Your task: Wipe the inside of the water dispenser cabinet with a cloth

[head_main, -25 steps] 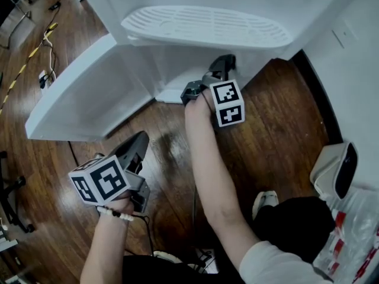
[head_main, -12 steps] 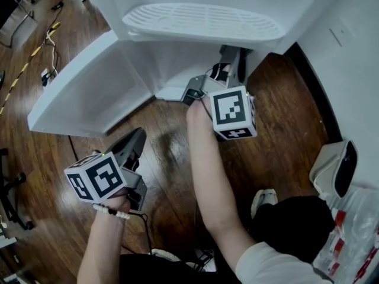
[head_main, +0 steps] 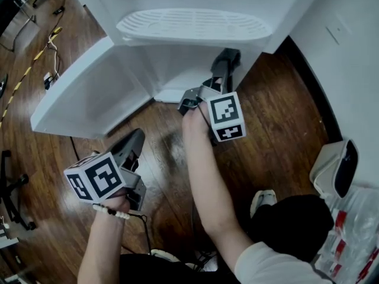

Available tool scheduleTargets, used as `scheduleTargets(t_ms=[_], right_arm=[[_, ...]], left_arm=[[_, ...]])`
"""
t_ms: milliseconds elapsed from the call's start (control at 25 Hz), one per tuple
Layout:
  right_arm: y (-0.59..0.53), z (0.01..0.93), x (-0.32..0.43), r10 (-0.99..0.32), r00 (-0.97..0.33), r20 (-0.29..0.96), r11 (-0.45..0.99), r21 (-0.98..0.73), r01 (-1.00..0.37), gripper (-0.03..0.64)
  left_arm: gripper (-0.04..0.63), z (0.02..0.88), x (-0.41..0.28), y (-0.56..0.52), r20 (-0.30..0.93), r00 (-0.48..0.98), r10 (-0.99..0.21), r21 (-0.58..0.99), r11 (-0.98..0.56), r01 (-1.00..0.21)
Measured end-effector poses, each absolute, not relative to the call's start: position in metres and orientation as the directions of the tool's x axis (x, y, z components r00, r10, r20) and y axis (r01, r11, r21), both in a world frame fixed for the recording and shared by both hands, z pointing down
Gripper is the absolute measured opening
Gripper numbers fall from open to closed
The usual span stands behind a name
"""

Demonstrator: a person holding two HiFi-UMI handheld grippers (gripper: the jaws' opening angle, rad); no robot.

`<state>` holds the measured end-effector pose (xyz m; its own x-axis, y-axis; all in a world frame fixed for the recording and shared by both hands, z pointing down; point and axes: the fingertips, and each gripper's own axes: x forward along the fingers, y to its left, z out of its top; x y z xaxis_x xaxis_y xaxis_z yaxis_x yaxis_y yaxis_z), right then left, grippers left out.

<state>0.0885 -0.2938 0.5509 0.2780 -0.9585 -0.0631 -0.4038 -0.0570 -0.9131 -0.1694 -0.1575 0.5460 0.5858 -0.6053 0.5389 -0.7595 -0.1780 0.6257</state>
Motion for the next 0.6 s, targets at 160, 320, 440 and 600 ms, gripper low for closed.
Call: scheduleTargets(t_ms=[160, 320, 440, 600], right_arm=[[-0.299, 0.613, 0.081, -0.965, 0.253, 0.073, -0.154, -0.935, -0.319, 0.040], [-0.293, 0.668, 0.085, -0.942, 0.271, 0.199, -0.254, -0.949, -0.187, 0.040], [-0.285, 0.700, 0.091, -0.920, 0.284, 0.271, -0.320, -0.936, -0.145, 0.040], [-0.293, 0.710, 0.083, -0.935, 0.195, 0.296, -0.337, -0.912, -0.233, 0.040]], left_arm=[[-0.008, 0.541, -0.164, -0.159, 0.543, 0.581, -0.606, 0.614, -0.184, -0.767], [-0.008, 0.546, -0.166, -0.160, 0.539, 0.576, -0.615, 0.624, -0.168, -0.763], [-0.008, 0.545, -0.165, -0.160, 0.544, 0.571, -0.615, 0.618, -0.167, -0.768], [-0.008, 0.549, -0.164, -0.160, 0.556, 0.562, -0.612, 0.609, -0.160, -0.777]])
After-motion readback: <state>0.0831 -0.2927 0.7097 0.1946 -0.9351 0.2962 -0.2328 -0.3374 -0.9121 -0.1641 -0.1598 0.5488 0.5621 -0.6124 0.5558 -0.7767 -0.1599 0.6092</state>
